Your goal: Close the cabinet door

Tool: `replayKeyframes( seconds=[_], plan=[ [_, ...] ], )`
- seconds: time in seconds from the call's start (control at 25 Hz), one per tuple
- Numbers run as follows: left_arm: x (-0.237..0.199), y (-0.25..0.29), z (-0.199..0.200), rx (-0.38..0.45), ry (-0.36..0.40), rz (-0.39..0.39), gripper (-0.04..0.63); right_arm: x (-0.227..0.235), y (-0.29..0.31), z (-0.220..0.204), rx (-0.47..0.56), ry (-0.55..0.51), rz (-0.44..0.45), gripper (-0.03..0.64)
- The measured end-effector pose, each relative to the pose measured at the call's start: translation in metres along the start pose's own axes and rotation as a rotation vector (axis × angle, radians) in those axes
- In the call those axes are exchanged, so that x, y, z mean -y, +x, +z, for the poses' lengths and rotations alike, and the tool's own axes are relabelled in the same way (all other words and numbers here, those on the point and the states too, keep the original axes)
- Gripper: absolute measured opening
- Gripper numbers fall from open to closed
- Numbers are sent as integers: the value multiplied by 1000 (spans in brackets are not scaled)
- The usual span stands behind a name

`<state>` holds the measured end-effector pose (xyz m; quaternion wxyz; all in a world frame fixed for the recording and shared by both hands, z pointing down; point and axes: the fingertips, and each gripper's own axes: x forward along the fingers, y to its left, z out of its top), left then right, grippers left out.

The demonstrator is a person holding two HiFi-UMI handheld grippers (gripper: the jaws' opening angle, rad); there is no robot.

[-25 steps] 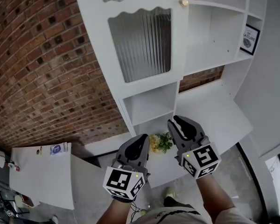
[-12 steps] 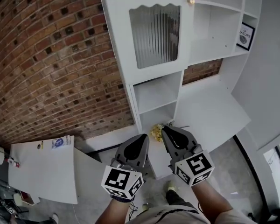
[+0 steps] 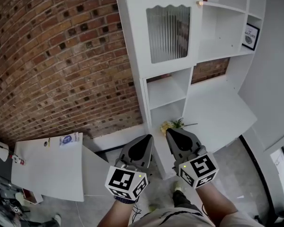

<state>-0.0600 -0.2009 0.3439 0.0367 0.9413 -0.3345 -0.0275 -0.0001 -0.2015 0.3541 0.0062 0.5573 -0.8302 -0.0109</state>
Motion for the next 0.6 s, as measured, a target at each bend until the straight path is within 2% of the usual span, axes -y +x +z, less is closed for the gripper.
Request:
replayKeyframes(
  seconds=[0.6],
  plan=[
    [-7,-34,7,27,-2,32,11,-35,-6,3,3,-12,20,18]
  ],
)
